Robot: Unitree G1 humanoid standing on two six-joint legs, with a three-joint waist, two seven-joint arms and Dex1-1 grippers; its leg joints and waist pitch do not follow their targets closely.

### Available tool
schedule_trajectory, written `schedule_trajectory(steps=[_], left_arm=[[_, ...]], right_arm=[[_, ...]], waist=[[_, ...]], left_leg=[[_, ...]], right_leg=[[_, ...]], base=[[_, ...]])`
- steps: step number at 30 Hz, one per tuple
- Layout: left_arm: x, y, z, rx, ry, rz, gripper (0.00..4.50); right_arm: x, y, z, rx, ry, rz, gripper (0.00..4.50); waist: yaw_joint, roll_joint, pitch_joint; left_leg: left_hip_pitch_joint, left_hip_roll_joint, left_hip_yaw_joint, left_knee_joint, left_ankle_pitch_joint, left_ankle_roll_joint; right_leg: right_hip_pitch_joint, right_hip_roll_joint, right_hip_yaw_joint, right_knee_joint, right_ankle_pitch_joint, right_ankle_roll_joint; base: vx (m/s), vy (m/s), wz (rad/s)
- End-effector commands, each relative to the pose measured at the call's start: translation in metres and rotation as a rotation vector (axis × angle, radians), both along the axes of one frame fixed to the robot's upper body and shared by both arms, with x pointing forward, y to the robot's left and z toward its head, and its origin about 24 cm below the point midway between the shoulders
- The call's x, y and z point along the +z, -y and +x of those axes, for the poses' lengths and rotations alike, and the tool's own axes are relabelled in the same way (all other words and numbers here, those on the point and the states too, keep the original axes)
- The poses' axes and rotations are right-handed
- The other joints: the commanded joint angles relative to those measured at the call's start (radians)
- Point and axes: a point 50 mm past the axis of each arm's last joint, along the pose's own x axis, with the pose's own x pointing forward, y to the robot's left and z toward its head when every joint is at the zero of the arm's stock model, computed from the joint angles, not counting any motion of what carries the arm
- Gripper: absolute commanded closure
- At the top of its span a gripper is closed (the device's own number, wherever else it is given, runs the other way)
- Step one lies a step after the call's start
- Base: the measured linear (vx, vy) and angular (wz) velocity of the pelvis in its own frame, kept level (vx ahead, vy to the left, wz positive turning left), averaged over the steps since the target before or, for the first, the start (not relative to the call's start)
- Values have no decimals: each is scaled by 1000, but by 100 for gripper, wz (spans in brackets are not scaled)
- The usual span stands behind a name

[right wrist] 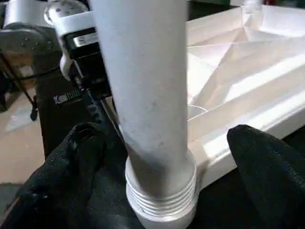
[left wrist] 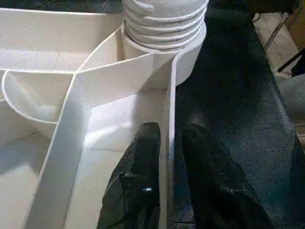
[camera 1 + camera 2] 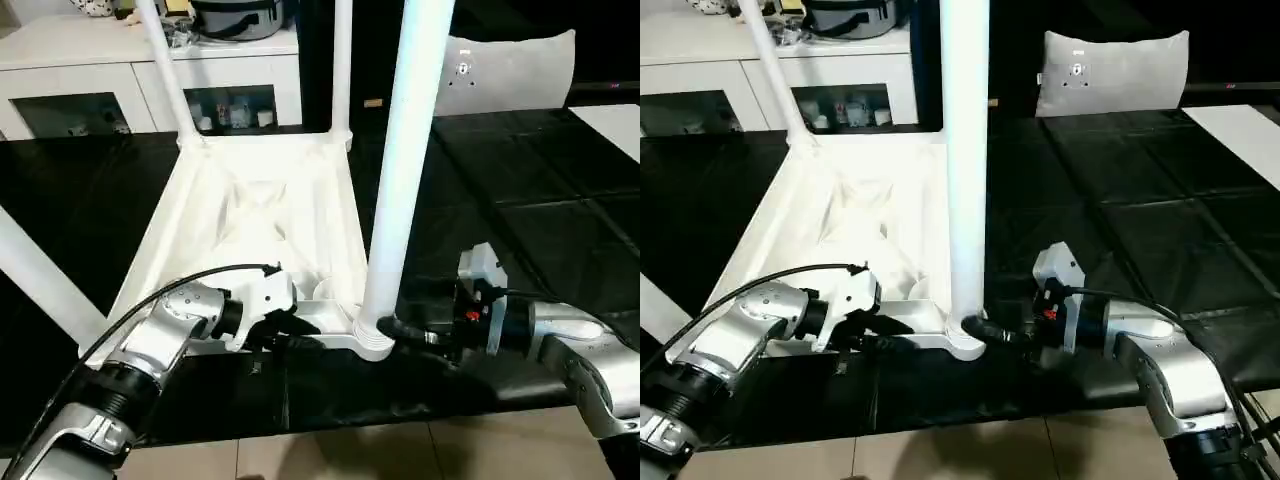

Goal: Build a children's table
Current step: Rotate leg to tighten

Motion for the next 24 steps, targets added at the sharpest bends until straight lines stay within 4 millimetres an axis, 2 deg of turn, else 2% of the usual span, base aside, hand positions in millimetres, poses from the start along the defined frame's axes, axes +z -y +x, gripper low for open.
schedule_trajectory(steps=[1,4,5,8,9,15,18,22,24], left_arm=[[-7,-3,-1,23,-36,20,383],[-7,-4,-2,9,-39,22,410],[-8,-5,-3,-1,-42,31,410],[-8,-6,-6,-39,-58,52,442],[-8,-6,-6,-46,-60,55,448],[-6,-2,-10,-118,-56,77,450],[-5,0,-10,-124,-53,78,450],[-6,2,-9,-125,-52,78,450],[-6,2,-9,-124,-51,80,450]], right_arm=[[4,-2,3,35,17,-9,0],[3,-4,5,62,14,-17,0],[3,-4,7,62,19,-28,29],[0,-2,12,66,25,-60,36],[0,-2,13,67,25,-62,42],[-3,-9,18,142,-10,-66,109],[-6,-12,19,165,-26,-68,129],[-7,-16,19,194,-40,-48,162],[-8,-16,19,210,-52,-42,168]], waist=[[-1,-13,-54],[-2,-15,-54],[-3,-17,-54],[-2,-17,-55],[-3,-19,-58],[-2,-16,-65],[1,-17,-65],[2,-15,-63],[1,-17,-63]], left_leg=[[3,21,-8,-81,-275,21],[3,21,-8,-81,-275,23],[3,21,-7,-81,-275,23],[2,21,-7,-81,-265,23],[1,22,-7,-80,-253,24],[-3,24,-1,-71,-176,49],[-3,24,-1,-70,-175,48],[-1,25,-2,-73,-199,39],[-1,25,-2,-73,-204,38]], right_leg=[[39,-59,38,-91,-467,-135],[38,-59,37,-91,-463,-141],[38,-59,37,-91,-463,-141],[40,-58,38,-88,-444,-147],[41,-59,38,-83,-424,-157],[45,-54,39,-63,-239,-222],[47,-56,38,-63,-240,-228],[47,-57,39,-67,-284,-218],[47,-56,38,-67,-289,-214]], base=[[0,0,0],[0,0,0],[0,0,0],[0,0,0],[0,0,0],[0,0,0],[0,0,0],[0,0,0],[0,0,0]])
